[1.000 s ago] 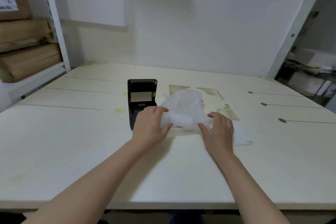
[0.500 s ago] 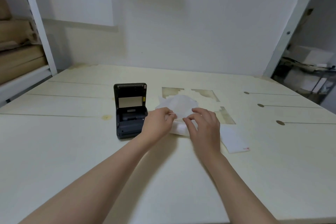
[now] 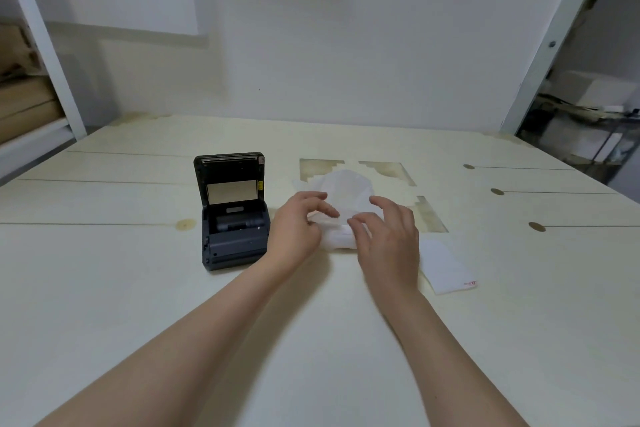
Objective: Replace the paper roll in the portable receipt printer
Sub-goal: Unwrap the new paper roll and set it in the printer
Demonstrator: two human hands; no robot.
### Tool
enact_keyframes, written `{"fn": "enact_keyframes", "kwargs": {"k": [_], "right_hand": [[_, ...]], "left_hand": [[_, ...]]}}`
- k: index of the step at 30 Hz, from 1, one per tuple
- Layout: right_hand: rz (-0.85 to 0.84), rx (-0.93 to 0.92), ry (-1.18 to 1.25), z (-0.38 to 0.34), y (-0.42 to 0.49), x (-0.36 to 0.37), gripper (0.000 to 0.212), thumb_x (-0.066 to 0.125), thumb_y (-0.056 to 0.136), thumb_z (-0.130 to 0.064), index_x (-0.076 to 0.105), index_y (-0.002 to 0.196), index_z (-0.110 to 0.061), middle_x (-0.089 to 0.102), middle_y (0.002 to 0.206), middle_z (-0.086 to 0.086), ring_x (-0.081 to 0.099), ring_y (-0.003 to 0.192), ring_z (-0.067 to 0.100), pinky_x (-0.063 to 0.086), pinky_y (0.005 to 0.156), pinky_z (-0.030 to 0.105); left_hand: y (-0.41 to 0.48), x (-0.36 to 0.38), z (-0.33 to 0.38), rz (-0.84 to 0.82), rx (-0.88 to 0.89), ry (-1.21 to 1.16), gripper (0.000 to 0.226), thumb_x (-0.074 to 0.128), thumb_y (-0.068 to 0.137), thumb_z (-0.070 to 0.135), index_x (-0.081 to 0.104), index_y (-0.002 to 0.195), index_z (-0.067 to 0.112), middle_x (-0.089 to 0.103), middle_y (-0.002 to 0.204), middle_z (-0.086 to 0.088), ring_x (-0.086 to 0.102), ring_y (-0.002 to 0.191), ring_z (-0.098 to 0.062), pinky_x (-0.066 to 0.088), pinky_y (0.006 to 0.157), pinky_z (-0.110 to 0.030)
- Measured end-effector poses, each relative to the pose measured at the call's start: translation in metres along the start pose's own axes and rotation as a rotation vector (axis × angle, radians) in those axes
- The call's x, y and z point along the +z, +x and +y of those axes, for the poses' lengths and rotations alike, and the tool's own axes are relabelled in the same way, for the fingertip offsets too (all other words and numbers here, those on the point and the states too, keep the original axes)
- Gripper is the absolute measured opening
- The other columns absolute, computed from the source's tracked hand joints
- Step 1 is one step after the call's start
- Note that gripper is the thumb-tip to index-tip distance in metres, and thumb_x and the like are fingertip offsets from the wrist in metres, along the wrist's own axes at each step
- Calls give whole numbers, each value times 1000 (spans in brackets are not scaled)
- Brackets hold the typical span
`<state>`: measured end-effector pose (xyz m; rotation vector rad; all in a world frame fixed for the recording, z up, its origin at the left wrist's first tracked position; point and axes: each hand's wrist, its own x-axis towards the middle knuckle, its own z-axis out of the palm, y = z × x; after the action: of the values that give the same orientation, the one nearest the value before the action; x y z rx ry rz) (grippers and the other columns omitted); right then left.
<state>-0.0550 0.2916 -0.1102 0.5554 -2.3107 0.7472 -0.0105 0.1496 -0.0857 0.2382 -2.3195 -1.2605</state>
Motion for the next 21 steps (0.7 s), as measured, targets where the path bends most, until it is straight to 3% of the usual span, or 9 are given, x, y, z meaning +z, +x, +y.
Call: {"fn": "enact_keyframes", "kwargs": {"k": [2, 7, 13, 16, 18, 21], "right_hand": [[23, 1, -49, 2, 3, -1, 15, 69, 83, -21, 75, 95, -14, 65, 121, 7, 56, 108, 33, 52, 79, 45], [-157, -34, -95, 6, 2, -3, 51, 77, 75, -25, 63, 124, -19, 46, 144, 5, 35, 128, 28, 40, 94, 42], [-292, -81, -214, -3, 8, 7, 38, 76, 75, -31, 68, 110, -22, 36, 152, 8, 31, 135, 33, 28, 103, 45], [-273, -87, -224, -3, 8, 12, 29, 79, 71, -30, 70, 98, -23, 41, 149, 9, 31, 134, 32, 23, 108, 49], [-188, -105, -127, 0, 7, 8, 31, 81, 68, -29, 70, 97, -24, 44, 147, 8, 29, 132, 28, 22, 109, 47], [-42, -94, 186, 3, 10, -9, 31, 72, 76, -36, 68, 106, -27, 40, 148, 1, 24, 133, 15, 17, 111, 31]], "left_hand": [[2, 2, -2, -44, -23, 62, 61, 40, 73, -15, 73, 108, 23, 60, 131, 11, 52, 122, -8, 43, 95, -24], [4, 6, -2, -215, -9, 120, 71, 48, 76, -15, 48, 142, 13, 41, 151, 7, 37, 140, -12, 37, 111, -33], [5, 6, -13, -317, -17, 199, 74, 52, 82, -10, 33, 149, 14, 26, 159, 6, 26, 145, -10, 21, 113, -18], [5, 4, -12, -321, -44, 178, 76, 52, 83, -9, 28, 151, 13, 21, 160, 6, 22, 147, -10, 16, 110, -14], [5, 3, -11, -298, -63, 154, 78, 49, 82, -12, 26, 152, 12, 20, 161, 4, 20, 147, -11, 15, 112, -15], [5, 0, -7, -265, -71, 80, 83, 42, 75, -17, 30, 150, 15, 25, 158, 3, 25, 145, -12, 22, 115, -22]]}}
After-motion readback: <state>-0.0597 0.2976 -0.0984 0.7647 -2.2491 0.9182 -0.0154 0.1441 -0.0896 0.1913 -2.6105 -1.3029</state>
